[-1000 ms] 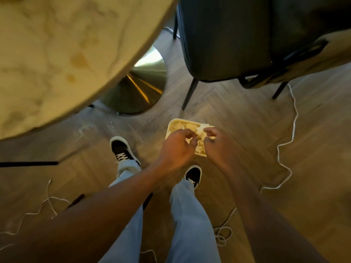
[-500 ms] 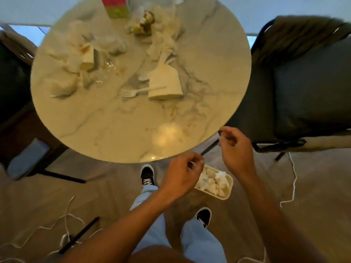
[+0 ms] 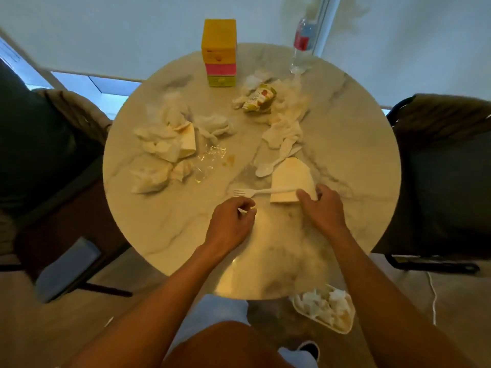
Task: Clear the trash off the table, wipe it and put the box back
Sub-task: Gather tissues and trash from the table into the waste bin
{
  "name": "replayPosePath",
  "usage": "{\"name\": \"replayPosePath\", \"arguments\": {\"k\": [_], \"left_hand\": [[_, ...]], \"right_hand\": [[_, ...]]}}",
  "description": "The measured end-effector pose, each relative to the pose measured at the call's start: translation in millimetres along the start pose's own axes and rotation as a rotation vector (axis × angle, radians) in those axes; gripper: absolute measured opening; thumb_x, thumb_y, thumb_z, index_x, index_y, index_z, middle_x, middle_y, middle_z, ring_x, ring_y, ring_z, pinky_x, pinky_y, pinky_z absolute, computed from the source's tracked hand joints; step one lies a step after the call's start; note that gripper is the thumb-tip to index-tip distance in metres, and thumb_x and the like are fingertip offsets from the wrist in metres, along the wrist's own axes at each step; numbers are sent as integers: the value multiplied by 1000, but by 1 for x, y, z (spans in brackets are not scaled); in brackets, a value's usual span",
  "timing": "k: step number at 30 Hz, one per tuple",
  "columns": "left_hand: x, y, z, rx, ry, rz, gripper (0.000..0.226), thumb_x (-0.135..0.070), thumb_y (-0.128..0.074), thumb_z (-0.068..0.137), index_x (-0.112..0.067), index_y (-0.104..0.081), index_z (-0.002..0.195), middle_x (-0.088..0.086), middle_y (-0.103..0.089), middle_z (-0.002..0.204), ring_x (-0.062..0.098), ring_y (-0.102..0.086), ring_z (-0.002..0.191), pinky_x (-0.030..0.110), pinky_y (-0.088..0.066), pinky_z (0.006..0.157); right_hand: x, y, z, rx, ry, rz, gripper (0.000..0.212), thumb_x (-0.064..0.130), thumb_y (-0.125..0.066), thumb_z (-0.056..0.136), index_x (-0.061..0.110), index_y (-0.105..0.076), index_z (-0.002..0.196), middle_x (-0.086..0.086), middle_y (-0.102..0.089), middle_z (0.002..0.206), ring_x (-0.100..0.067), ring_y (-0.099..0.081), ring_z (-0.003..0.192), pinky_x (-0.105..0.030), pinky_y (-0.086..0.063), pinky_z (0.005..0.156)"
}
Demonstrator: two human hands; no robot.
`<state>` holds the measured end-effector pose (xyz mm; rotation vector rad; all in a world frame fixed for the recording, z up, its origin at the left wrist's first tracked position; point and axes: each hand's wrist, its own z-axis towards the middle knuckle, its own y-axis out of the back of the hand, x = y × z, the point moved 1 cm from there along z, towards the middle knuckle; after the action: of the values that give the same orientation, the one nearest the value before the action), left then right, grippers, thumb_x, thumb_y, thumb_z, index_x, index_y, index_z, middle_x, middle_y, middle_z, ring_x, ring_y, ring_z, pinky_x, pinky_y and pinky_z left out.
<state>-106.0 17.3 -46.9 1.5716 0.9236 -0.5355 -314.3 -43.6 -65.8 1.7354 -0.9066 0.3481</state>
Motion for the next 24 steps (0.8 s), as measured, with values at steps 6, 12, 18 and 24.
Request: {"name": "replayPosePath", "arguments": {"k": [6,12,18,24], "left_hand": [[18,59,65,-171,-133,221,20,-18,-62,87,-18,-68,106,2,-63,109,20,-57,97,35,-48,84],[46,100,95,-282,-125,546,34,-13,-68,75,-14,-68,109,14,-57,117,36,-52,103,41,-44,80],[68,97,88,-174,-18,484,32,-7,-57,83,-13,-65,114,15,-55,119,37,-57,99,41,-49,77],[59,97,71,-248,-26,214,29,-1,-51,88,-12,-67,110,10,-65,104,26,-61,93,30,-45,75]], "right_hand": [[26,-10,6,-54,-95,-6,68,47,-67,81,13,-47,136,-13,-53,132,-32,-52,117,-42,-45,96],[47,-9,-2,-173,-92,85,55,32,-71,82,14,-52,130,-14,-54,128,-31,-53,113,-39,-43,92],[64,1,-13,-305,-48,142,43,21,-67,86,14,-55,127,-14,-50,125,-30,-51,113,-38,-41,94],[69,12,-29,-394,22,234,35,14,-60,90,13,-56,125,-9,-50,120,-14,-48,91,-26,-40,80]]}}
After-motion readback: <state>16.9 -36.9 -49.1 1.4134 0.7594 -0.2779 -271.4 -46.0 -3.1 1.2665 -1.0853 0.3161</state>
